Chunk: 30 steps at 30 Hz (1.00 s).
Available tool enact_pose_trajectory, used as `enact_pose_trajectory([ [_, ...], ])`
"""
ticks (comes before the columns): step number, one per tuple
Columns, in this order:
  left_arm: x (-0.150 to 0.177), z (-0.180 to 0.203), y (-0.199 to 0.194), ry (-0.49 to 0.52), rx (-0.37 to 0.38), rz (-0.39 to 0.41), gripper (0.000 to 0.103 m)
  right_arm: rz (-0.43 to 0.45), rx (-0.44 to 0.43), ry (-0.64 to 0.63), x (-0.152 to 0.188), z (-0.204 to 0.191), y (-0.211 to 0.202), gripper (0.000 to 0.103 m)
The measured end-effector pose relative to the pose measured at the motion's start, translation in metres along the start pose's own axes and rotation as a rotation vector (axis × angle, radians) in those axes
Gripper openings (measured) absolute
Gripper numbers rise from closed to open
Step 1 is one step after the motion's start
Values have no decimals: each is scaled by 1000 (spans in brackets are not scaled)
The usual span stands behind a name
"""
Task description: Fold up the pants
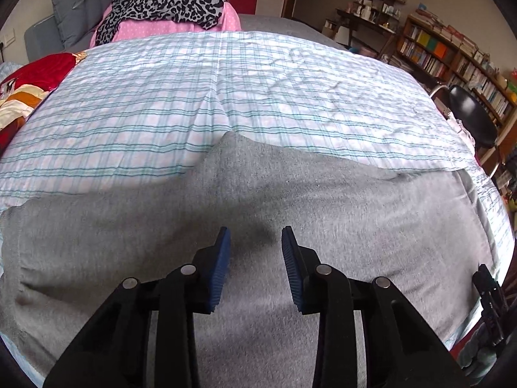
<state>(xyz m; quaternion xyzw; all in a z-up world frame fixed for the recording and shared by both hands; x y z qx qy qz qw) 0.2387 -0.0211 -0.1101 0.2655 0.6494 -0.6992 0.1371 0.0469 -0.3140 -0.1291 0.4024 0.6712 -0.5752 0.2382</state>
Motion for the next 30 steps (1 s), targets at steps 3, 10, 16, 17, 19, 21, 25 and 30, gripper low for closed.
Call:
enact_pose_trajectory([
  [3, 0, -1, 22, -6, -35, -48, 33, -7, 6, -17, 6, 0, 1, 57],
  [10, 11, -3, 48, 46, -128, -34, 34, 1, -5, -20, 14, 1, 0, 58],
  [16, 11, 5, 32, 83, -202, 18, 34, 37, -63, 37, 11, 3, -18, 59],
  [17, 12, 10, 26, 89, -193, 31, 34, 49, -78, 55, 12, 4, -25, 59],
  [19, 11, 25, 14, 102, -159, 54, 37, 70, -88, 87, 14, 10, -38, 59],
  [21, 10, 45, 0, 124, -124, 88, 43, 93, -75, 113, 15, 18, -51, 59],
  [25, 13, 91, -20, 167, -34, 124, 44, 103, -65, 204, 22, 42, -63, 59],
  [30, 32, 141, -34, 207, 77, 120, 44, 110, -136, 374, 27, 65, -60, 59],
])
Point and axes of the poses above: each gripper's, at about its wrist camera, not at the fingertips, and y roughly the way its jaws point, z to its right, x to its underside, the point moved 10 cm from there along y, roughly the way its jaws point, and after that the axes turned 8 degrees about -x, right-handed, at the moved point
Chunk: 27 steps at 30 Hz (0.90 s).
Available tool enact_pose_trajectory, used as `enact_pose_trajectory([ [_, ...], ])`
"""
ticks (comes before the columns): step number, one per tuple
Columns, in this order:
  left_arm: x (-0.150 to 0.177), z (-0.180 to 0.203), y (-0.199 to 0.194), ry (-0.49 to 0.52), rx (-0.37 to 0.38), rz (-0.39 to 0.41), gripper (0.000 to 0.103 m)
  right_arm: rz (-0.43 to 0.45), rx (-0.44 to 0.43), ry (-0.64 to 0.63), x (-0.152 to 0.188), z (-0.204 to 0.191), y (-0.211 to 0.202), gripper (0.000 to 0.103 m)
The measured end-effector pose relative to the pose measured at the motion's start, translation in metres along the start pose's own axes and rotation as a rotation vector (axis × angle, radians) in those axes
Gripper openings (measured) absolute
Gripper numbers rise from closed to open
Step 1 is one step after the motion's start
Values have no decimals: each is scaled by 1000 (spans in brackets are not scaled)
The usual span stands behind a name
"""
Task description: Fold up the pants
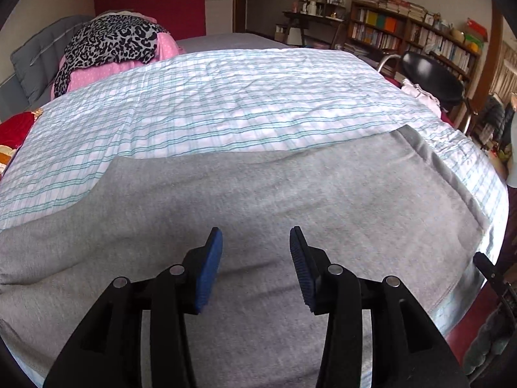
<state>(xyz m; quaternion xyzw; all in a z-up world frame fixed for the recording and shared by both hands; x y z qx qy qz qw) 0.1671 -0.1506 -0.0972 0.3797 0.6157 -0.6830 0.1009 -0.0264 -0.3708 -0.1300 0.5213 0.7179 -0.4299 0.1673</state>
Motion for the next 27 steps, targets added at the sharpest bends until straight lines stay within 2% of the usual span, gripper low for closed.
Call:
enact_pose_trajectory([
  [3, 7, 24, 1, 17, 54, -14, 44, 25, -39, 57, -10, 6, 4, 59],
  [9, 16, 48, 9, 39, 87, -35, 44, 77, -100, 187, -28, 20, 21, 61],
  [16, 19, 60, 19, 53, 104, -44, 44, 122, -67, 195, -35, 15, 28, 62],
  [23, 21, 59, 24, 51, 116, -37, 45, 136, -98, 204, -46, 4, 34, 58],
  [27, 20, 57, 22, 38, 138, -40, 45, 161, -31, 219, -49, 19, 32, 58],
])
Point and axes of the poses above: each gripper's, at about its wrist camera, not at the fingertips, and y roughly the way its jaws point, z to its right, x to its underside, the point moved 10 cm from there along y, roughly the way its jaws point, and after that the axes turned 8 degrees about -x, right-handed, at the moved point
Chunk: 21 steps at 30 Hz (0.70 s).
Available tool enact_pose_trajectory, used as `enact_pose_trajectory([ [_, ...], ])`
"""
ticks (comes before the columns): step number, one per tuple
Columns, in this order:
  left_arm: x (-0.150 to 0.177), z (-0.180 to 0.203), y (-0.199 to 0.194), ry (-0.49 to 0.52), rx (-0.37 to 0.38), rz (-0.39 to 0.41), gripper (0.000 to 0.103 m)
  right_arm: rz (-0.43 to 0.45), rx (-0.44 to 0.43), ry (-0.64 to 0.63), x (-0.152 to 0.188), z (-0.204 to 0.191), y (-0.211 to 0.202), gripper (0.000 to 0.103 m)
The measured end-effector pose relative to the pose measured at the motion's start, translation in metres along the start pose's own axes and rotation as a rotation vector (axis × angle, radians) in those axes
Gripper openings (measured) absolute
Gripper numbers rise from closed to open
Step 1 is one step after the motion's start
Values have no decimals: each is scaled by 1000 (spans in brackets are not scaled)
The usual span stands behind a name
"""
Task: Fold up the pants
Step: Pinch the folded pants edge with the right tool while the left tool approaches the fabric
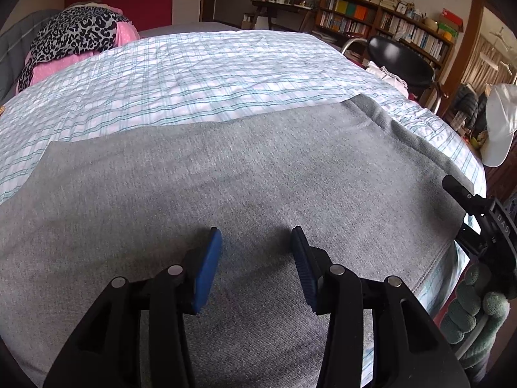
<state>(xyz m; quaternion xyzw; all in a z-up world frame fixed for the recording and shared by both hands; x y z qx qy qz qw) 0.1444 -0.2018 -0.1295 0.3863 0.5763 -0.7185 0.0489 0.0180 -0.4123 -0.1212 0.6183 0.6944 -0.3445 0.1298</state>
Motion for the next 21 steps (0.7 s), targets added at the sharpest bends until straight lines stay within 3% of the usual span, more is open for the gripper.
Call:
enact_pose_trajectory([
  [3, 1, -2, -2, -7, 10, 4, 45, 52, 89, 5, -8, 12, -8, 58],
  [7, 2, -4, -1, -23, 27, 4, 45, 25, 106, 23, 0, 14, -4, 58],
  [10, 2, -4, -1, -24, 28, 6, 45, -25, 41, 8, 9, -5, 8, 52],
  [12, 2, -4, -2, -22, 33, 5, 45, -50, 11, 11, 9, -13, 15, 34],
  [14, 2, -6, -4, -26, 37, 4, 45, -56, -5, 1, 6, -21, 20, 25],
  [21, -4, -31, -12, -84, 29, 11, 45, -20, -67, -157, -7, -83, 17, 23],
])
Point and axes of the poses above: each gripper's, at about its wrist camera, not at the fingertips, and y roughly the way its jaws point, z to its right, x to its underside, the point moved 10 cm from there along y, roughly the way its jaws point, and after that the axes turned 8 degrees about -x, right-handed, at the moved point
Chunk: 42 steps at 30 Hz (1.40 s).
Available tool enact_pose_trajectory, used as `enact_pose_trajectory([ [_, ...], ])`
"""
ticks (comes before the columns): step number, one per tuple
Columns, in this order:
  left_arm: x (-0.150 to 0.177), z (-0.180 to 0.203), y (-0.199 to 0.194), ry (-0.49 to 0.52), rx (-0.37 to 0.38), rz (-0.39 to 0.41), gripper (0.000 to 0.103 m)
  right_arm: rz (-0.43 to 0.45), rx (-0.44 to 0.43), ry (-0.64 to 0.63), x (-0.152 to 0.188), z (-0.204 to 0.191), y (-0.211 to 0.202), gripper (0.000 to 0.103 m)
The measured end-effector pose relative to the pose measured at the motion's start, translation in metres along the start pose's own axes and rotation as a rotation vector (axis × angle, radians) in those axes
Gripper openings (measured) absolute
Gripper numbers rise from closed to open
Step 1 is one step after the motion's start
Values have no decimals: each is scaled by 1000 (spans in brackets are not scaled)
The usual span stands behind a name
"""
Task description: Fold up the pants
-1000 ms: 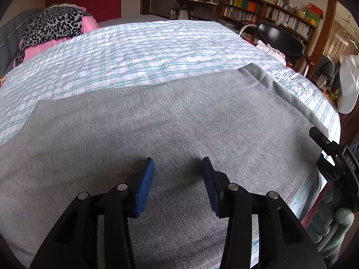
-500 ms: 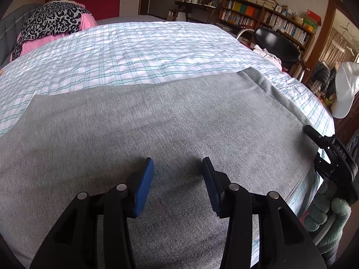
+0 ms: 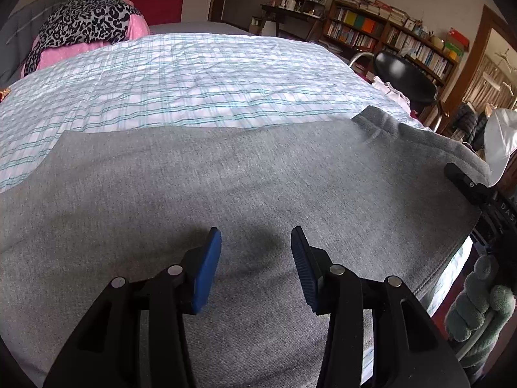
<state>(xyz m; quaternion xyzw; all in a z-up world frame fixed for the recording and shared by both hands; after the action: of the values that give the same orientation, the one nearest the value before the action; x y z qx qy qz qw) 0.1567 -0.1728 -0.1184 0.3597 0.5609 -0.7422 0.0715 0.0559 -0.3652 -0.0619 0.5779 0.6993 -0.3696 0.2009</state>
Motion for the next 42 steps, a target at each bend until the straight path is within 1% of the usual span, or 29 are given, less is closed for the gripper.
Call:
enact_pose_trajectory([
  [3, -5, -15, -5, -35, 2, 15, 45, 4, -22, -93, -5, -33, 5, 23],
  [6, -8, -30, -11, -68, 4, 25, 45, -1, -55, -176, -3, -69, 14, 23],
  [11, -10, -59, -22, -120, 5, 47, 45, -32, -118, -272, 12, -121, 32, 23],
  [14, -9, -79, -28, -159, -3, 58, 45, -68, -147, -317, 30, -147, 45, 23],
  [16, -8, -92, -31, -189, -11, 60, 46, -107, -167, -338, 48, -163, 54, 23],
  [18, -5, -103, -32, -215, -13, 59, 48, -147, -183, -366, 67, -175, 63, 23],
  [21, 0, -113, -35, -235, -8, 57, 48, -208, -203, -412, 99, -191, 75, 23],
  [23, 4, -117, -37, -241, 0, 58, 49, -258, -214, -440, 124, -197, 84, 23],
  [24, 5, -118, -37, -245, 23, 55, 50, -284, -213, -455, 137, -199, 87, 23],
  [26, 9, -118, -36, -273, 96, 33, 54, -327, -200, -493, 161, -198, 94, 23],
  [28, 13, -120, -36, -301, 142, 19, 55, -355, -187, -530, 177, -196, 96, 23],
  [30, 16, -121, -35, -313, 163, 9, 60, -384, -180, -541, 189, -191, 100, 23],
  [31, 17, -120, -35, -316, 174, 5, 61, -393, -178, -543, 194, -188, 100, 23],
  [34, 15, -113, -35, -306, 212, -10, 62, -396, -185, -552, 198, -185, 100, 23],
  [36, 13, -103, -35, -289, 241, -23, 63, -392, -196, -534, 197, -184, 100, 23],
  [38, 11, -93, -36, -271, 261, -29, 63, -386, -212, -500, 191, -180, 97, 23],
  [42, 3, -80, -37, -264, 296, -32, 67, -365, -247, -447, 178, -176, 91, 23],
])
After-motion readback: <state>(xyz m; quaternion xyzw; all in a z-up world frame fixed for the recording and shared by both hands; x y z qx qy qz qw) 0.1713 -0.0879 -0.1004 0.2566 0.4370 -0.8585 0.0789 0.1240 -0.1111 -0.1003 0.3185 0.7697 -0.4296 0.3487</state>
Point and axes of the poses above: each gripper's, at about its wrist camera, not at the fingertips, and y roughly the way its jaws point, z to its right, x to its underside, the point moved 10 cm from there along y, roughly the way its jaws point, and after that the axes turned 8 degrees about -x, right-handed, at the moved point
